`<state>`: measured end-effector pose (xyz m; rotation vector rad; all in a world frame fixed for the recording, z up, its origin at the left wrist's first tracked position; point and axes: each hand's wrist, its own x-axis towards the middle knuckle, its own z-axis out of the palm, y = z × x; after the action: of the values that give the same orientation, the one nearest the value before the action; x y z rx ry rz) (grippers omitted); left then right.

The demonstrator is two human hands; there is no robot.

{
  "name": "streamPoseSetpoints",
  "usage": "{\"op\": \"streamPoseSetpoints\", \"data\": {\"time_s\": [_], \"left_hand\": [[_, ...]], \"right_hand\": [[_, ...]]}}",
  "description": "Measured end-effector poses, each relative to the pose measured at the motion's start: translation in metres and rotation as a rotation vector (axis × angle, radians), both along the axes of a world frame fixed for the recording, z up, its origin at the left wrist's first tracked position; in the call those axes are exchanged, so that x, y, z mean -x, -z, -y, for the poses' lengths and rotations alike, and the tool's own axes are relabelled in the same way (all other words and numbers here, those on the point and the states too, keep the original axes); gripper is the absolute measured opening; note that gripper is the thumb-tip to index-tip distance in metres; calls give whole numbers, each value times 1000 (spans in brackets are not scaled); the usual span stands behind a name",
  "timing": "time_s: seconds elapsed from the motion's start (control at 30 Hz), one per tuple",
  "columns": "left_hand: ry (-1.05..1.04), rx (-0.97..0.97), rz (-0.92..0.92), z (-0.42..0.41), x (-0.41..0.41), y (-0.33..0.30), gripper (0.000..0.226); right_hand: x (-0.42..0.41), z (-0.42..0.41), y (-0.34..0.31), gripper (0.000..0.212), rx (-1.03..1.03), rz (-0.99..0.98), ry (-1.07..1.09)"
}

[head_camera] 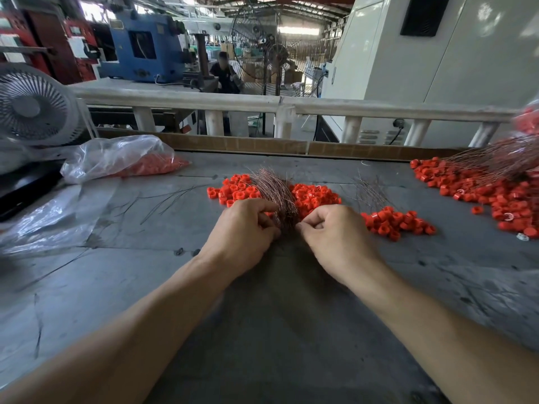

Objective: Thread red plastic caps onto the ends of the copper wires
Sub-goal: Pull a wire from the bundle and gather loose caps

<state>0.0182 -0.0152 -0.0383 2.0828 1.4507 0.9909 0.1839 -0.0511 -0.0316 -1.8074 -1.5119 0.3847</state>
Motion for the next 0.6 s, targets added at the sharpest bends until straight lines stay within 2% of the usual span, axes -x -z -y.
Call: {"op": "streamPoseSetpoints", "data": {"time_s": [0.23, 0.33, 0.47, 0.6], "left_hand": [[12, 3, 11, 0, 1, -2, 45], [-59, -9, 34, -1, 3, -5, 27], [-168, -62, -74, -1, 6, -6, 20], [-168, -140, -171, 2, 6, -7, 14]], "right_hand": [[7, -5, 0, 19, -7, 22, -18], [5, -6, -1, 20, -12, -8, -26], [4, -7, -1, 25, 12, -28, -37], [-2, -10, -1, 34, 38, -74, -54]]}}
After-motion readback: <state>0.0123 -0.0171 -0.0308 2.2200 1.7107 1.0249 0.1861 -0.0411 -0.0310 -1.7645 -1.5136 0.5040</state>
